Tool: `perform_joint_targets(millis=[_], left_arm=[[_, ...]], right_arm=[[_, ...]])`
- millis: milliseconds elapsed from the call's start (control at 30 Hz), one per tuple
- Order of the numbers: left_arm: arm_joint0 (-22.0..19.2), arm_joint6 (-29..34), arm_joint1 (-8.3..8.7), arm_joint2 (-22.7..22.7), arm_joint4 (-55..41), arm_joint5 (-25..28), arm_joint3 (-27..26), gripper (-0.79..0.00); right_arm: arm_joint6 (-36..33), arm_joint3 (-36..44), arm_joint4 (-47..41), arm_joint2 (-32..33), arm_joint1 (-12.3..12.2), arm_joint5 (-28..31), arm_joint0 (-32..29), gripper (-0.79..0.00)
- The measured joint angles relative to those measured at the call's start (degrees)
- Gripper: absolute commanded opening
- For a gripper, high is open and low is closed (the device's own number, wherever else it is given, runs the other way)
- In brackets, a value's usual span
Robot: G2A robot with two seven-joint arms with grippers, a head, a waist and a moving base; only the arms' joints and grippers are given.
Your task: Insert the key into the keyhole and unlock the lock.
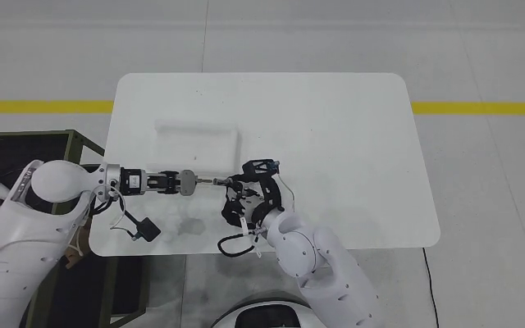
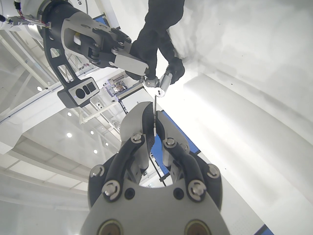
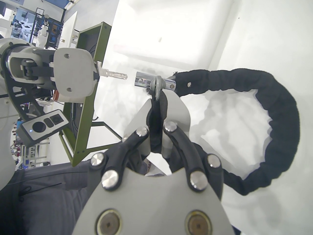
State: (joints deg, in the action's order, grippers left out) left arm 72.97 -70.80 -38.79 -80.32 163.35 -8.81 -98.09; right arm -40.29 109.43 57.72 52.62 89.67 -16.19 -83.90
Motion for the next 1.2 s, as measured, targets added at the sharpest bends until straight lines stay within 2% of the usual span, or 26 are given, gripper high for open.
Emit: perform_joint_targets(millis=[400,533,600,800,1067,1133,1200], left_arm=[[-1.43,-1.05,-0.11,1.52,0.27,1.07,0.65,-0.785],[-1.50,1.66,-0.34,2.49,1.42,1.95,1.63,-0.785],[-1.35,2.53,-0.44,2.61,-0.15,4.33,1.95,-0.785],[-1.59,-1.00,-0.38,0.98,-11.30,18.27,5.61,-0.785],[-1.19,-0.51,-0.43,1.06,-11.98,19.12,5.88,-0.785],[-1.22,-0.69,-0.53,0.86,-15.95,22.83,7.27,-0.785],[-2.80,-5.23,-0.51,0.50,-23.22,30.88,10.46,-0.785]], right_arm=[[0.37,0.62,-0.44,0.73,-0.49,1.53,-1.04,-0.785],[-0.15,2.37,2.34,0.28,-0.56,-0.14,-0.58,-0.785],[-0.91,2.06,3.78,-0.02,-0.42,-1.87,0.54,-0.785],[-4.06,1.01,9.71,-1.15,-0.10,-5.78,2.87,-0.785],[-4.71,2.03,9.91,-0.52,0.25,-5.90,2.94,-0.785],[-4.81,1.92,10.26,-0.51,0.31,-5.69,3.03,-0.785],[-4.98,1.89,11.00,-0.56,0.36,-5.57,3.01,-0.785]])
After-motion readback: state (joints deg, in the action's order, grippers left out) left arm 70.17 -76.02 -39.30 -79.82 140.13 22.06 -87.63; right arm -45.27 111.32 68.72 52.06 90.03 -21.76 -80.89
